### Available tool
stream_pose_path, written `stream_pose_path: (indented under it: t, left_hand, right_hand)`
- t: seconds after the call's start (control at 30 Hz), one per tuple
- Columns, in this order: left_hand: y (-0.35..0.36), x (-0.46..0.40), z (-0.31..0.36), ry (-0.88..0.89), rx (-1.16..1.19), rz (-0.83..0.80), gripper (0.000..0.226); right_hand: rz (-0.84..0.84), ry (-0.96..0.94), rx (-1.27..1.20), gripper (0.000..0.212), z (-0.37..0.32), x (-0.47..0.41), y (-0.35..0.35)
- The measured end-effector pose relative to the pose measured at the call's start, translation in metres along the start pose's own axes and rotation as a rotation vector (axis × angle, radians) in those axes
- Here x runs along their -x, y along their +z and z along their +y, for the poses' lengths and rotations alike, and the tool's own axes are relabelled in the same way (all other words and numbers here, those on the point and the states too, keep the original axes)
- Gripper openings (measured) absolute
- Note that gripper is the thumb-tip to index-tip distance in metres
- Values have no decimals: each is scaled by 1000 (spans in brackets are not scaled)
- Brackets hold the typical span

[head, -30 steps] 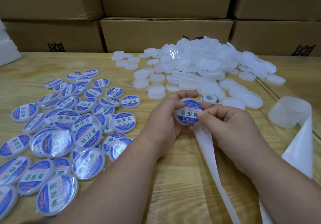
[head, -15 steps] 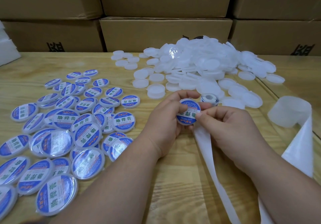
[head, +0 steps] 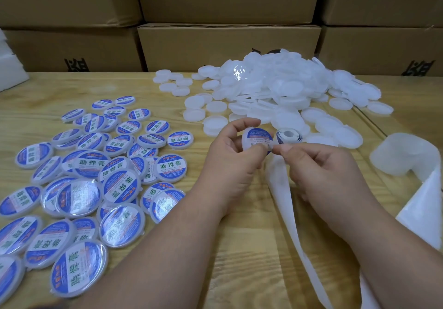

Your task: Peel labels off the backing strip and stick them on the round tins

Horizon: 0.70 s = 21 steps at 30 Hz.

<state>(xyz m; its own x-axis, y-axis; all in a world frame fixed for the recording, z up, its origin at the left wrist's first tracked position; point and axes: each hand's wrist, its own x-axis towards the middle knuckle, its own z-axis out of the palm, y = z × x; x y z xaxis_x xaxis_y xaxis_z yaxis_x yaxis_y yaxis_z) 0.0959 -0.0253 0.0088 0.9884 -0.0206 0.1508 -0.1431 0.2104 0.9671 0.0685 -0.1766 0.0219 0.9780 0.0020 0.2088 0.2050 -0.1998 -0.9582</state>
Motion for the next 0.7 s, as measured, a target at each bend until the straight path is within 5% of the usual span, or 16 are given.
stream_pose_path:
  t: [0.17, 0.33, 0.7]
  left_hand:
    - [-3, -1, -1, -21, 4, -42, 33]
    - [-4, -3, -3, -17, 61, -18, 37]
    - [-10, -10, 6, -3, 154, 307, 25]
  right_hand:
    - [-117, -64, -25, 24, -2, 4, 4]
    - [-53, -22, -40, 21, -1, 2, 4]
    - [140, 3, -45, 15, 0, -1, -2]
